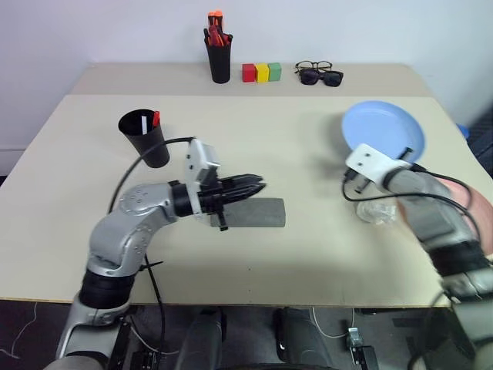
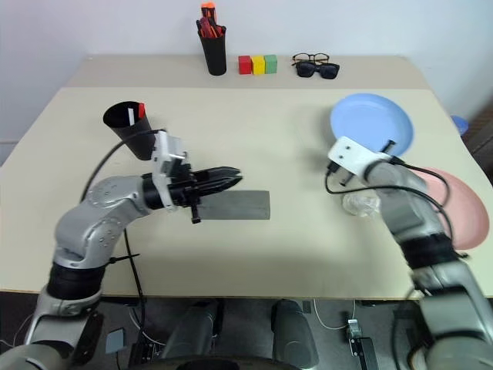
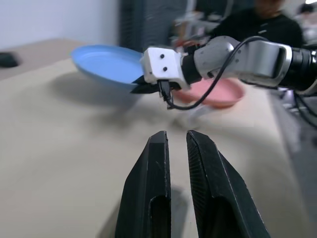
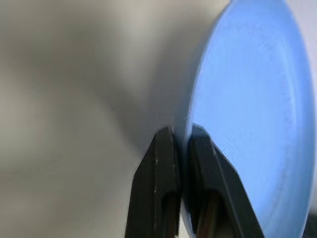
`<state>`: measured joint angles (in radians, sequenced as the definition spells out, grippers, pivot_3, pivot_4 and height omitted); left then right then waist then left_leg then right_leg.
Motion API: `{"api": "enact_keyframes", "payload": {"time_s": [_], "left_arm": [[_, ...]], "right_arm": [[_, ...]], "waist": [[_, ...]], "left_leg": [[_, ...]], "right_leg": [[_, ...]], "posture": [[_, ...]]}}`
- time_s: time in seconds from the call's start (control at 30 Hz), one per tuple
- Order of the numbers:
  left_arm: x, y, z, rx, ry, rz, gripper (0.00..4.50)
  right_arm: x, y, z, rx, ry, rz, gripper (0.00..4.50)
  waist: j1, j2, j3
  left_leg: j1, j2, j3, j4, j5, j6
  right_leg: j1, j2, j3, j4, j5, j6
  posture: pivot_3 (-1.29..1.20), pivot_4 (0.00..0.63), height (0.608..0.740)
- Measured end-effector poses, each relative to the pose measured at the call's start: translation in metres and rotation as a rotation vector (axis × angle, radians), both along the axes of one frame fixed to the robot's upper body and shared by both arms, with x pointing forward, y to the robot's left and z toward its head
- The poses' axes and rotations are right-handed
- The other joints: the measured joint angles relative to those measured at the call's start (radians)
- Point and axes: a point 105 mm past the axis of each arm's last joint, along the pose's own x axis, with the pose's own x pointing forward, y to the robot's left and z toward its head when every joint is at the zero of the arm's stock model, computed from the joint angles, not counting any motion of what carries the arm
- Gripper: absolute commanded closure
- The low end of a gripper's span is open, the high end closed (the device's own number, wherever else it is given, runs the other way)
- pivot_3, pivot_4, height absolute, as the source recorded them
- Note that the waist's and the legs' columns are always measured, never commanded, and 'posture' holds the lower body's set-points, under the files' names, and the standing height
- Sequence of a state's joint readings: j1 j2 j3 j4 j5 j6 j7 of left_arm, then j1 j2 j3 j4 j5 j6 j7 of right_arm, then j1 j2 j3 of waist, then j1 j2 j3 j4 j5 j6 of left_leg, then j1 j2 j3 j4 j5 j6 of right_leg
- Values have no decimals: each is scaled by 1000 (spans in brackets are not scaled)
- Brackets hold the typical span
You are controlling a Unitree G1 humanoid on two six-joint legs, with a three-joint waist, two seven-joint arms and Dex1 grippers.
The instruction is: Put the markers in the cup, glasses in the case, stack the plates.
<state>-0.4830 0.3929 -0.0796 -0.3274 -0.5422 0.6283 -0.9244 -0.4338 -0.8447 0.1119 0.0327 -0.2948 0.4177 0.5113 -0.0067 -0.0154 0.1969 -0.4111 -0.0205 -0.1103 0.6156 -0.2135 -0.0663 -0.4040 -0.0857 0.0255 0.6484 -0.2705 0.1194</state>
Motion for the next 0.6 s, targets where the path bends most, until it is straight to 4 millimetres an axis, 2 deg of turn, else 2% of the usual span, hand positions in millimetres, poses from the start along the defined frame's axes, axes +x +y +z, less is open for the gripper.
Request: {"api": "enact_keyframes", "payload": {"time_s": [0.03,0.13,0.23,0.27,0.3,0.37,0.43,0.5,0.6], "left_arm": [[1,-10,-1,-10,1,-42,3941],[4,-29,-6,-3,2,-118,3941],[12,-43,-4,11,-44,-168,3941],[14,-44,-3,11,-56,-174,3941],[17,-43,-3,14,-64,-174,3941],[19,-43,-7,11,-65,-185,3941],[21,-44,-11,17,-65,-189,3941],[21,-44,-12,21,-65,-188,3941],[23,-38,-19,32,-49,-159,3941]], "right_arm": [[-18,-5,5,5,10,-11,4441],[-55,-10,15,23,41,-41,4441],[-94,-25,6,25,140,-127,4441],[-105,-30,1,20,181,-158,3753],[-112,-34,-3,26,208,-183,3478],[-118,-34,-4,51,219,-205,2460],[-117,-23,-1,93,199,-169,1482],[-115,-5,-1,155,174,-103,1482],[-116,12,-15,153,217,-11,1482]], "waist": [[2,0,0],[-12,0,0],[-10,1,-1],[-11,2,-1],[-14,2,-2],[-17,3,-2],[-16,3,-2],[-13,3,-2],[-6,3,-2]], "left_leg": [[0,0,0,0,0,1],[2,0,1,1,0,1],[4,1,1,1,0,1],[4,1,1,1,0,1],[4,1,1,1,0,1],[5,1,1,1,0,1],[5,2,0,1,0,1],[4,2,0,1,0,1],[4,1,0,1,-1,1]], "right_leg": [[0,0,0,0,0,0],[1,0,1,0,0,0],[4,1,1,0,0,0],[4,1,1,0,0,0],[5,1,1,-1,0,0],[5,1,1,-1,0,0],[5,2,1,-1,0,0],[5,2,1,-1,0,0],[5,1,0,-2,0,0]], "posture": [[0,150,740],[0,150,740],[0,150,740],[0,150,740],[0,150,740],[0,150,740],[0,150,740],[0,150,740],[0,150,740]]}}
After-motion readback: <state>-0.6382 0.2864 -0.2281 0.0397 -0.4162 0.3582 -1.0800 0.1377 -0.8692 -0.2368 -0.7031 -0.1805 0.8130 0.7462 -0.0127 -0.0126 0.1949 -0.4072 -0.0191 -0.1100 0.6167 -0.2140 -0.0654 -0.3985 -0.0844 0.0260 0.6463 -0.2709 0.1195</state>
